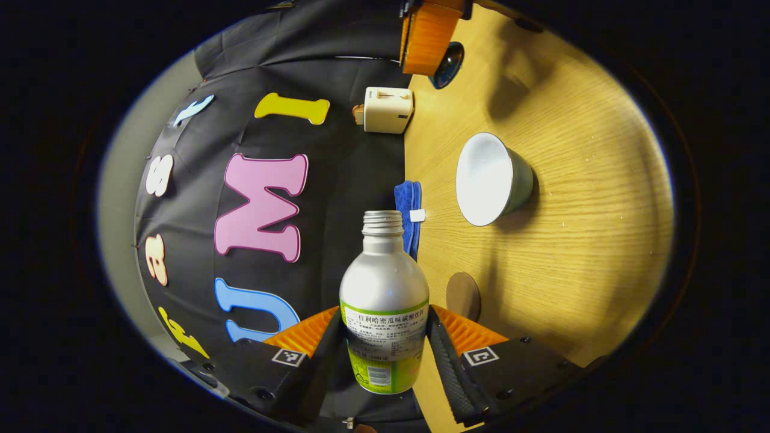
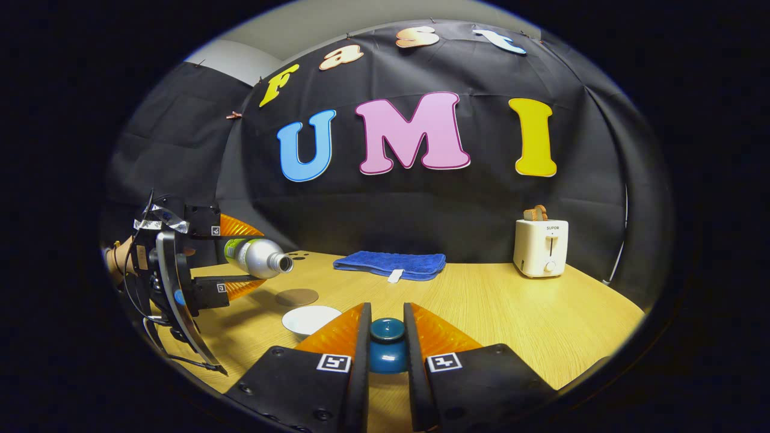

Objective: Open the teacup lid with one hand, grasp the water bottle and pour water into the teacup with the other hand; after pouring, place the water bottle on the coaster and then close the teacup lid.

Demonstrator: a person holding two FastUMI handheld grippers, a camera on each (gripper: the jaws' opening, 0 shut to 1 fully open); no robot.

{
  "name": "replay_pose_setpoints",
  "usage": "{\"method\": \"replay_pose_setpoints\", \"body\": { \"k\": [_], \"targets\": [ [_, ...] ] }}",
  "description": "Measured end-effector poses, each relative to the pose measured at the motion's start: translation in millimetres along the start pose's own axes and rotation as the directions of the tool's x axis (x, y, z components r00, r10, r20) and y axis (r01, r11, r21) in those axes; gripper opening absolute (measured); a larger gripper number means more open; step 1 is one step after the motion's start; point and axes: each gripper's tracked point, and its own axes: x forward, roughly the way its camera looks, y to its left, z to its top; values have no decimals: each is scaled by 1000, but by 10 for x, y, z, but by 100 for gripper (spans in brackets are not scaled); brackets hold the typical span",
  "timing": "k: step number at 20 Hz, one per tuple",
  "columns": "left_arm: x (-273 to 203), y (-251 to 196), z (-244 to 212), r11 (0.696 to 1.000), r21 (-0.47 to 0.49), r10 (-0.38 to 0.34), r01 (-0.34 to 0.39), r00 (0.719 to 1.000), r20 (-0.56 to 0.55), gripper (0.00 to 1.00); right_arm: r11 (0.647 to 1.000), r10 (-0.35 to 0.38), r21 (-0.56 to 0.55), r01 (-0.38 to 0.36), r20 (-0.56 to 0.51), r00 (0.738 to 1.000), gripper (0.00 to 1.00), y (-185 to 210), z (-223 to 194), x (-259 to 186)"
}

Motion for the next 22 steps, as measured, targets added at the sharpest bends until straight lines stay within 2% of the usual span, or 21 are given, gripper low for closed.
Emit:
{"method": "replay_pose_setpoints", "body": {
  "k": [11, 12, 13, 22],
  "targets": [
    [115, 17, 56, 993, 116, -9, 11, 1000, -19, 80, 1000, 1, 0, -1, 0, 1000, 31, 6, 2, -6],
    [121, 27, 62, 992, 127, -11, 13, 1000, -21, 80, 1000, 1, 0, -1, 0, 1000, 27, 6, 0, -3],
    [127, 31, 67, 990, 139, -13, 15, 1000, -21, 80, 1000, 1, 0, -1, 0, 1000, 31, 9, -2, -2],
    [131, 57, 140, 964, 266, -29, 29, 1000, -5, 80, 1000, -11, -1, 11, 2, 1000, 31, -59, 1, 5]
  ]
}}
